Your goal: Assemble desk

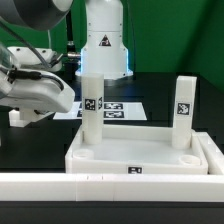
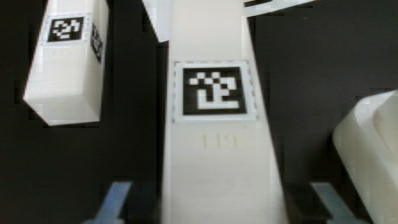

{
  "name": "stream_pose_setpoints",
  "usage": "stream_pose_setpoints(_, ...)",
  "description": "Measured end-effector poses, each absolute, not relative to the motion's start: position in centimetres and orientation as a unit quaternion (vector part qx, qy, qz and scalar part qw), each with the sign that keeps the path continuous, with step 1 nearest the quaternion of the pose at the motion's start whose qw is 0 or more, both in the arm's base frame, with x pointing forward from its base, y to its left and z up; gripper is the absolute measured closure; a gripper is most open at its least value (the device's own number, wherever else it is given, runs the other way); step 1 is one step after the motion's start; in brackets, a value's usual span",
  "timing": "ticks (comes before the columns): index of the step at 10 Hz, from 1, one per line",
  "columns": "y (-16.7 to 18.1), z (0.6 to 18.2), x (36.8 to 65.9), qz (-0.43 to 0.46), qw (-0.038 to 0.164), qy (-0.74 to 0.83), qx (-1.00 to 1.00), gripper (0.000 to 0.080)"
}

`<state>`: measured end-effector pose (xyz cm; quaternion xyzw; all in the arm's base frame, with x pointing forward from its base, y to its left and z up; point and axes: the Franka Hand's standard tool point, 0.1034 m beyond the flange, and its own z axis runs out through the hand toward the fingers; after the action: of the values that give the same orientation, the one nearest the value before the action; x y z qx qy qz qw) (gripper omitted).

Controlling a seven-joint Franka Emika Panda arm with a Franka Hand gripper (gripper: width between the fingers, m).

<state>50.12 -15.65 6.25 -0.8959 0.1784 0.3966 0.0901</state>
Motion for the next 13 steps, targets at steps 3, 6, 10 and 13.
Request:
stream_pose_setpoints(3,-14.5,9.1,53.3,0.333,0.080,0.166,-0.925,0.0509)
stream_pose_setpoints(6,-14.8,9.4,56.1,0.242,0.059,0.162,-0.955,0.0509)
stream_pose_setpoints(10,-14.4,10.7,57.6,0.123,0.037,0.166,-0.978,0.0509)
stream_pose_setpoints(13,-13.0,13.6,60.1,0.038,0.025,0.169,-0.985,0.0509)
